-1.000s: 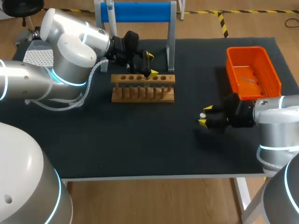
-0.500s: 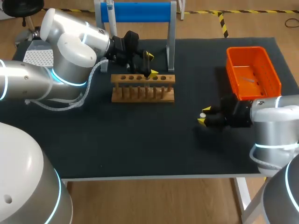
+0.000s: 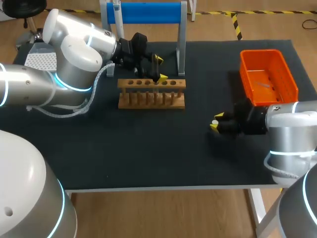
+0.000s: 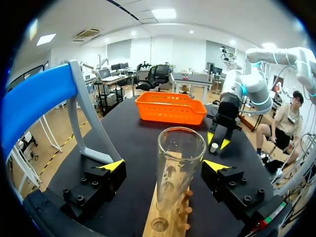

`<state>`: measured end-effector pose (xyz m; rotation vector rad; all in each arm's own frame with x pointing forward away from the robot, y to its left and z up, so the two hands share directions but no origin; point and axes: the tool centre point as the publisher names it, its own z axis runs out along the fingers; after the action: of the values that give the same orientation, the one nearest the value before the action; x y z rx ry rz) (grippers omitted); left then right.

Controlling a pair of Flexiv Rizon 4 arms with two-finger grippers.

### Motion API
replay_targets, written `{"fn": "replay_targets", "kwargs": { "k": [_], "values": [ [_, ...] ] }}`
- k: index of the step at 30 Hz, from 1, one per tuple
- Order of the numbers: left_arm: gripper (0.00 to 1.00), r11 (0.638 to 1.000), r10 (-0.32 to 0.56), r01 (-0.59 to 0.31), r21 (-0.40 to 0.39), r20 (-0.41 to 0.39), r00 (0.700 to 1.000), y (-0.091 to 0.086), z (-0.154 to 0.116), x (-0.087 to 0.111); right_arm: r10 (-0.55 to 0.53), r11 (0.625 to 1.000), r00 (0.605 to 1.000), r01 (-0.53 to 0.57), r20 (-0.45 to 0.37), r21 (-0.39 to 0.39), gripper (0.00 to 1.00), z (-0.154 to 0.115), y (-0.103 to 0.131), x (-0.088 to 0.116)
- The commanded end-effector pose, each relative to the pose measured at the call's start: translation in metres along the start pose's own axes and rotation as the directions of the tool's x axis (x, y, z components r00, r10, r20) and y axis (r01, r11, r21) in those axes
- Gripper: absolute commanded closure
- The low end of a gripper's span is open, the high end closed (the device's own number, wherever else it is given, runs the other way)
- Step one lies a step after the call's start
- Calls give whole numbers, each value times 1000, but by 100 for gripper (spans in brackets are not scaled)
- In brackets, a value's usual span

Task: Invert the test tube, pick up the pipette, mount the tip to pipette, aspirate from beaker and dispense into the tube, eject the tip, return the pipette, and cap with the stopper.

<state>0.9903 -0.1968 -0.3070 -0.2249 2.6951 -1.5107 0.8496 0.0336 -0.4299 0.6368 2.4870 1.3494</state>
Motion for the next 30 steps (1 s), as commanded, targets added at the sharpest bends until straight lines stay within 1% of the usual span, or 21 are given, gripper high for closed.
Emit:
{"fn": "replay_targets", "kwargs": {
  "k": [1,3,11,17,19,22,23,24,30],
  "values": [
    [0,1000,-1,1,-1,-1,1000,0,0,0,-1,1000,1000,1,0,-3,60,0,-1,0],
    [0,1000,-1,1,-1,-1,1000,0,0,0,-1,1000,1000,1,0,-2,60,0,-1,0],
    [0,1000,-1,1,-1,-1,1000,0,0,0,-1,1000,1000,1,0,-3,69,1,-1,-1],
    [0,1000,-1,1,-1,-1,1000,0,0,0,-2,1000,1000,2,-1,-1,71,1,-1,-1],
    [0,1000,-1,1,-1,-1,1000,0,0,0,-3,1000,1000,3,-2,-1,75,1,-1,-1],
    [0,1000,-1,1,-1,-1,1000,0,0,0,-5,1000,1000,5,-2,1,90,1,-1,-1],
    [0,1000,-1,1,-1,-1,1000,0,0,0,-5,1000,1000,5,-2,2,98,1,-1,-1],
    [0,1000,-1,1,-1,-1,1000,0,0,0,-6,1000,1000,6,-3,2,100,1,-1,-1],
    [0,1000,-1,1,-1,-1,1000,0,0,0,-8,1000,1000,8,-6,3,100,1,-2,-1]
  ]
}}
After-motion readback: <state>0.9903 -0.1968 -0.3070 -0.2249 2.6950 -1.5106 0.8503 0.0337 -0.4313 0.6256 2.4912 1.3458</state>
